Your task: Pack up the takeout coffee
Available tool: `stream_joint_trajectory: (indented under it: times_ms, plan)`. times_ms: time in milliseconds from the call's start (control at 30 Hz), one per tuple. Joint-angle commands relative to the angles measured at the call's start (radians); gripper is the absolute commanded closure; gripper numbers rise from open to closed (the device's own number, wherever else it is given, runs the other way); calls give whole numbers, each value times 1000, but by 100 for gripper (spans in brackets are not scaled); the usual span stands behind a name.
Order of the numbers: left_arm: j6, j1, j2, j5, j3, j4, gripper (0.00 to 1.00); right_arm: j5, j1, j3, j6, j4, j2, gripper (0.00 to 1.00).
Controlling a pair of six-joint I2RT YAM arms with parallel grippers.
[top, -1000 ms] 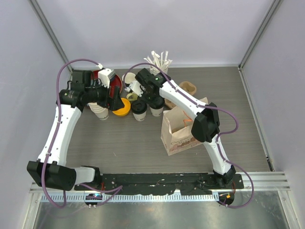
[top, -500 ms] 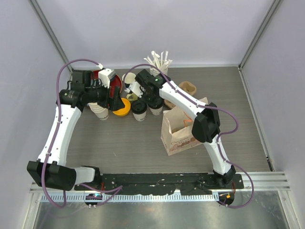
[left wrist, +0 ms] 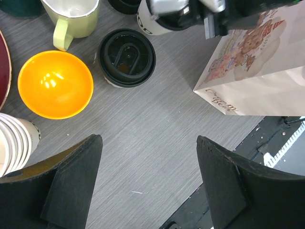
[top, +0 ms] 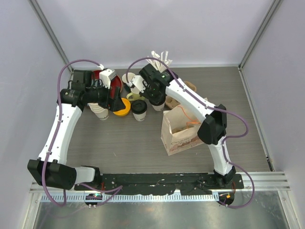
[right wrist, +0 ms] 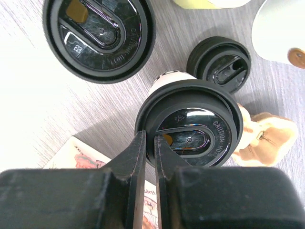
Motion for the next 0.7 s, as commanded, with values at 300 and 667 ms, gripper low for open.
stream_joint_trajectory:
  times_ms: [300,667]
  plan:
    - [0,6,3,59,44,-18,20,-91,0,132,125,-16,-239,99]
    - [-29,-70,-1,57,49,-13,27,-43,-5,206,269,-42,-425,99]
